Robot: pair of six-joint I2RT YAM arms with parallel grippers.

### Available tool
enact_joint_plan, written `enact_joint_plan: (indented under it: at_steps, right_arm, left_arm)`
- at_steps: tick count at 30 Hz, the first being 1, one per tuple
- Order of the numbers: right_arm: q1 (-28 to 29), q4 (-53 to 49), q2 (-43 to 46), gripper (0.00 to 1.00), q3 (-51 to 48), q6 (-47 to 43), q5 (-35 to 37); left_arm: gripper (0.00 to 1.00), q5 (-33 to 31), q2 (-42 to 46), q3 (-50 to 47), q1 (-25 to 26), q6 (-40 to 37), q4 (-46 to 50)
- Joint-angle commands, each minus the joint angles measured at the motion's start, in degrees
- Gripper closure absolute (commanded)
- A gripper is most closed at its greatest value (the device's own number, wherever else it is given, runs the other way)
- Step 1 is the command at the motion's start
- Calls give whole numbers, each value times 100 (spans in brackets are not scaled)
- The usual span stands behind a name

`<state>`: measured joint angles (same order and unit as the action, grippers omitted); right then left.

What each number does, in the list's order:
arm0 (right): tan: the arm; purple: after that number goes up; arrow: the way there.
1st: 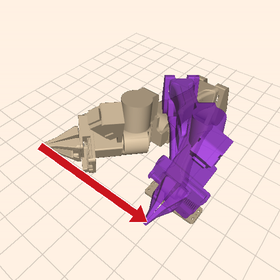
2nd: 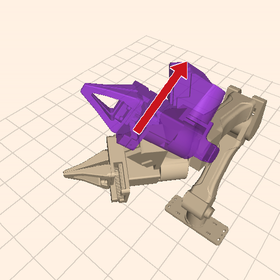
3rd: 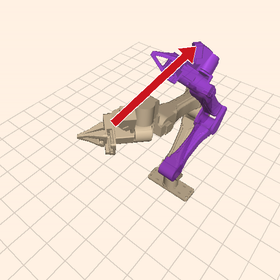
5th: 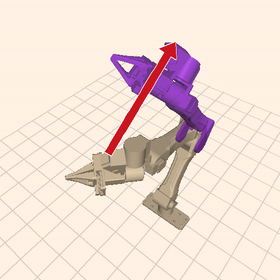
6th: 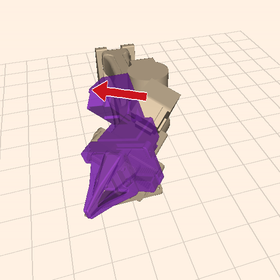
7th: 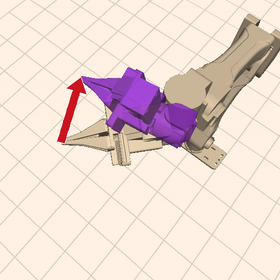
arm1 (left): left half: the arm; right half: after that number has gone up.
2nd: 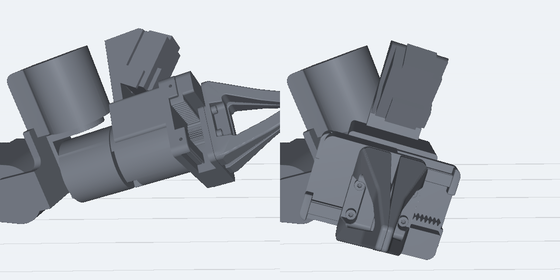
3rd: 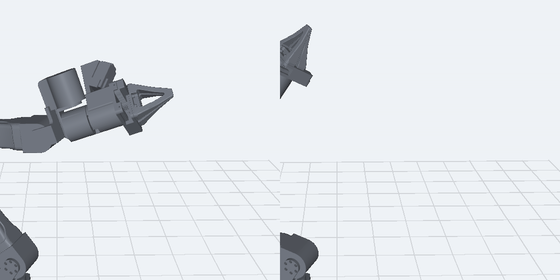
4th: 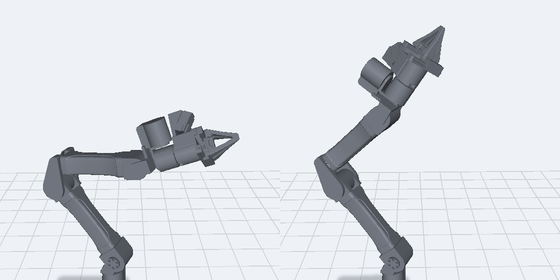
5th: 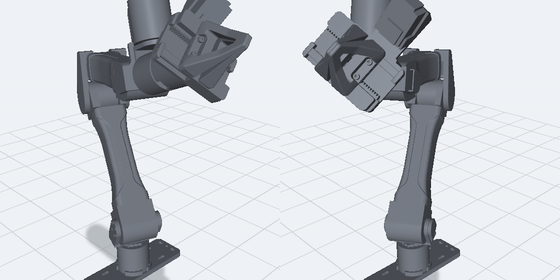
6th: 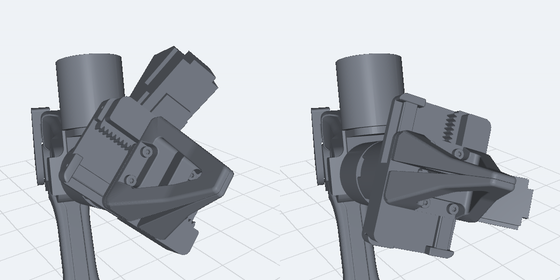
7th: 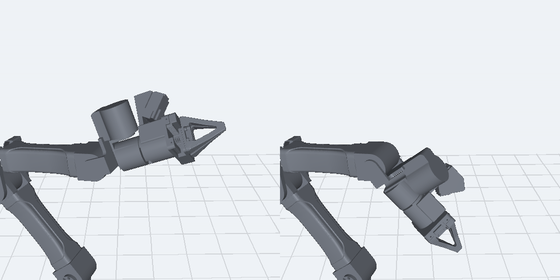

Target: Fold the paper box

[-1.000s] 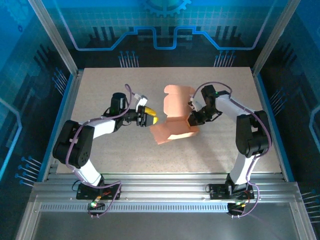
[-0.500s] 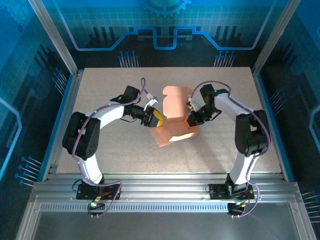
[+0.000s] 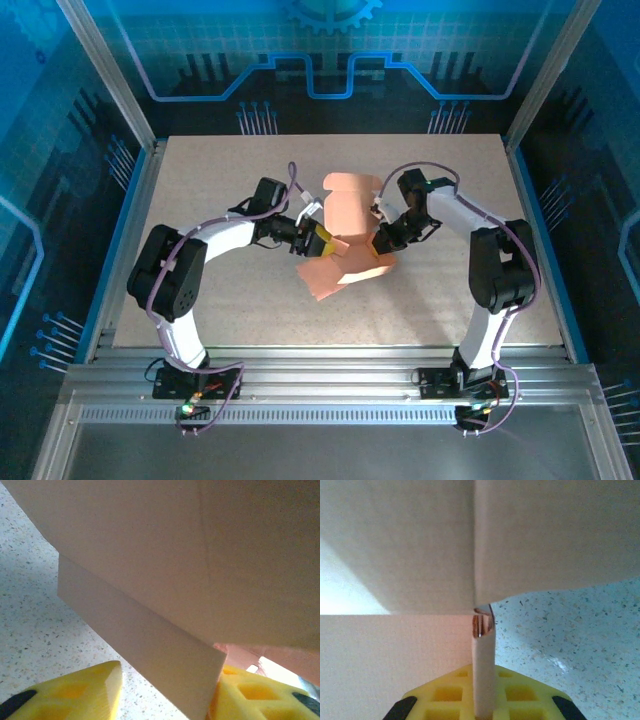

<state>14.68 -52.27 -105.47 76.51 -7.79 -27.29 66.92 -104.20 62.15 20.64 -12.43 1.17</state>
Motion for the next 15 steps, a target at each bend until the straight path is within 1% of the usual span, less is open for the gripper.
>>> enact_joint_plan:
  at_steps: [1,3,8,11,12,15]
  right_arm:
    - [189,-184,-92,99,177,8,-260]
    - [200,-204,-109,99,192,141,-134]
    - [209,-222,-154,100,150,671,44]
    - [212,-257,-152,100,103,903,136]
    - [220,-266,-145,100,95,980,172]
    - [229,-275,-78,100,38,1178,283]
  left_arm:
    - [61,-343,82,-197,38,521,-775]
    - [72,-531,128,-283,39,688,-983]
    - [85,-1023,319,-620,36,810,-1483]
    - [87,-1252,350,-694,36,772,-1604]
    - [91,-1302,357,-719,43,768,-1640]
    - [96,-1409,431,-822,47,722,-1824]
